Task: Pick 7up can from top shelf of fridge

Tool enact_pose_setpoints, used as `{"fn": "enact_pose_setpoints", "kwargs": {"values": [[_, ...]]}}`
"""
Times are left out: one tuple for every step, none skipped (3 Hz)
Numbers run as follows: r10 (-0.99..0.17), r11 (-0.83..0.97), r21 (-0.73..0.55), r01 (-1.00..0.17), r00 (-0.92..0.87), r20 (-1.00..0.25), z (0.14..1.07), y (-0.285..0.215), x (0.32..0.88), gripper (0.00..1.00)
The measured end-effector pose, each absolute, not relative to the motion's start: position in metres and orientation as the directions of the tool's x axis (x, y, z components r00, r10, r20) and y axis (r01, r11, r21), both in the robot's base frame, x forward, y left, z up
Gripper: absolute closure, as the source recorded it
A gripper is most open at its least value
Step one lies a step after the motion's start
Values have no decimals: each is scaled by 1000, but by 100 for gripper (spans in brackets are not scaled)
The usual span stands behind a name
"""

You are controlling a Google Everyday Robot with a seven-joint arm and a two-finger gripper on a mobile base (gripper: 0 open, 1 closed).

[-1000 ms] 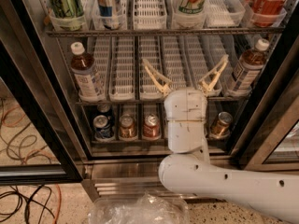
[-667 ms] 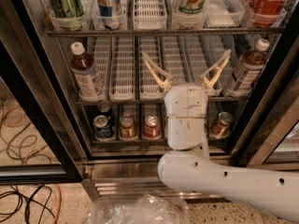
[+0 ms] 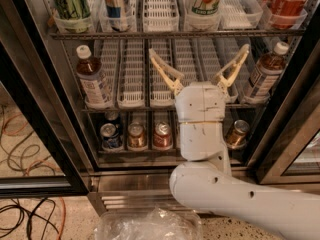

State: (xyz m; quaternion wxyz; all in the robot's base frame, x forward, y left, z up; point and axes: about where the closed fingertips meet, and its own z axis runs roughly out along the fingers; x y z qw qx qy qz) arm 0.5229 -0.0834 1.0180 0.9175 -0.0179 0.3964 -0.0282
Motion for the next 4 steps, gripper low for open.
{"fn": "enact_pose_setpoints", "kwargs": {"values": [[-79,997,-57,56,591,-803,1014,-90,518,0],[-79,997,-57,56,591,-803,1014,-90,518,0],[-104,995,-77,70,615,-782,1018,-88,520,0],[-125,992,-106,67,629,-767,1023,-87,523,0]]}}
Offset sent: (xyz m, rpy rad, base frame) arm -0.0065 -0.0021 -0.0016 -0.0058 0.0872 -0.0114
